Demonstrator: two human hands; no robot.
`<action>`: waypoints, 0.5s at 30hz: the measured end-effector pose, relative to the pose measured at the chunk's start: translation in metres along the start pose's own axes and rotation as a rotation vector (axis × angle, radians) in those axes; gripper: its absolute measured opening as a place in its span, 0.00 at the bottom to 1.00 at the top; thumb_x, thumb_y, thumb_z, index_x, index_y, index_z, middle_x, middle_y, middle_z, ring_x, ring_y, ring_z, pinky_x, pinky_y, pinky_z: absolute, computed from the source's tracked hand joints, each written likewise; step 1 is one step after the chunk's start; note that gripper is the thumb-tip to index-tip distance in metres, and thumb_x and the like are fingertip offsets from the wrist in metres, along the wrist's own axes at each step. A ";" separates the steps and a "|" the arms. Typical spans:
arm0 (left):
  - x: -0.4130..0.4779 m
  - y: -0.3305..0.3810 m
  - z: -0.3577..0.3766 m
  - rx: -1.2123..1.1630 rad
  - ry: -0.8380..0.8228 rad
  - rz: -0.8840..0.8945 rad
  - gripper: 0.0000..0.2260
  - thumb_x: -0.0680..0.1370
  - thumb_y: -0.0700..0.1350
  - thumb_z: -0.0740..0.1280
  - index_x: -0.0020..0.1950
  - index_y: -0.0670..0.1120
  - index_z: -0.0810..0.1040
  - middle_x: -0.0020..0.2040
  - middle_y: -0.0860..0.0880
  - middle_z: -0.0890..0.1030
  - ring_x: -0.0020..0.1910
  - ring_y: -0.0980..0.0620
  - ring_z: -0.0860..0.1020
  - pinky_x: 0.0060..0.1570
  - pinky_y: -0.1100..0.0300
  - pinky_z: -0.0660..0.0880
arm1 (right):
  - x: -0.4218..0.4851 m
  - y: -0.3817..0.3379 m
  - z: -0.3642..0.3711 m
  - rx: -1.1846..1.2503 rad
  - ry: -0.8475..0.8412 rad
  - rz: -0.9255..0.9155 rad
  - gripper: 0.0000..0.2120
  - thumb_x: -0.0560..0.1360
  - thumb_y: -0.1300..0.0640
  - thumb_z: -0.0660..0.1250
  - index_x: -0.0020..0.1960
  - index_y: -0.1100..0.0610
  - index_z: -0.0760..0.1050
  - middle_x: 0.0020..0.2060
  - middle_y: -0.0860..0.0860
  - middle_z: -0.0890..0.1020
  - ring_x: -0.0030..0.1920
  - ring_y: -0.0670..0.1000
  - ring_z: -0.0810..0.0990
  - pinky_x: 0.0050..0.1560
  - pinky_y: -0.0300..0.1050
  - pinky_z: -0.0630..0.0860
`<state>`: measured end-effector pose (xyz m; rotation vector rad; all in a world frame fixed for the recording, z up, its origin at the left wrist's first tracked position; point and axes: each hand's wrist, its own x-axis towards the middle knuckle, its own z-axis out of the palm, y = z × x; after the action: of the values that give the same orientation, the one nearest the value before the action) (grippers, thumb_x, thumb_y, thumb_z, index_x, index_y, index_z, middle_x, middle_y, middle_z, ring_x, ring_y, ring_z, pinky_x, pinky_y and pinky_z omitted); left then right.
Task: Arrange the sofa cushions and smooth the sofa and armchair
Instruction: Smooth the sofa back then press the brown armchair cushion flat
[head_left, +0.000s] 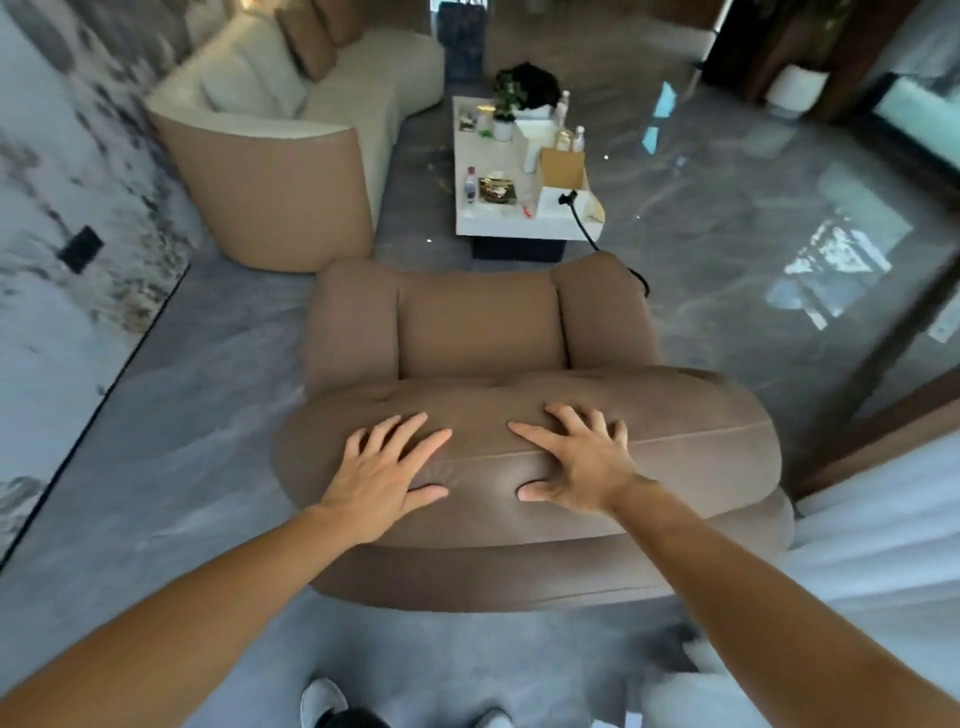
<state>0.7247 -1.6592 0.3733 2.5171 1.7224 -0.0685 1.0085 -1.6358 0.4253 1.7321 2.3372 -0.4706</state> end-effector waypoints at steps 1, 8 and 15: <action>0.001 0.000 0.003 -0.008 -0.016 -0.029 0.34 0.74 0.72 0.43 0.77 0.62 0.50 0.79 0.50 0.57 0.74 0.44 0.57 0.67 0.41 0.60 | -0.001 0.003 0.000 -0.010 0.004 0.006 0.41 0.67 0.25 0.65 0.74 0.25 0.49 0.79 0.47 0.54 0.75 0.63 0.53 0.72 0.71 0.51; 0.010 -0.003 0.006 -0.054 -0.036 -0.036 0.33 0.71 0.73 0.40 0.76 0.65 0.45 0.79 0.52 0.51 0.75 0.45 0.52 0.68 0.40 0.57 | -0.011 -0.008 -0.001 -0.025 0.021 0.080 0.36 0.71 0.26 0.59 0.75 0.28 0.51 0.80 0.48 0.53 0.76 0.63 0.52 0.74 0.69 0.52; 0.008 -0.045 0.001 -0.094 -0.062 0.005 0.32 0.71 0.74 0.39 0.74 0.69 0.41 0.79 0.55 0.49 0.76 0.49 0.49 0.72 0.44 0.55 | 0.004 -0.045 0.002 -0.034 0.037 0.128 0.36 0.71 0.26 0.59 0.75 0.29 0.50 0.79 0.48 0.53 0.75 0.65 0.53 0.71 0.73 0.53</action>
<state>0.6856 -1.6358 0.3697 2.4265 1.6554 -0.0620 0.9646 -1.6451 0.4285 1.8759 2.2276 -0.3777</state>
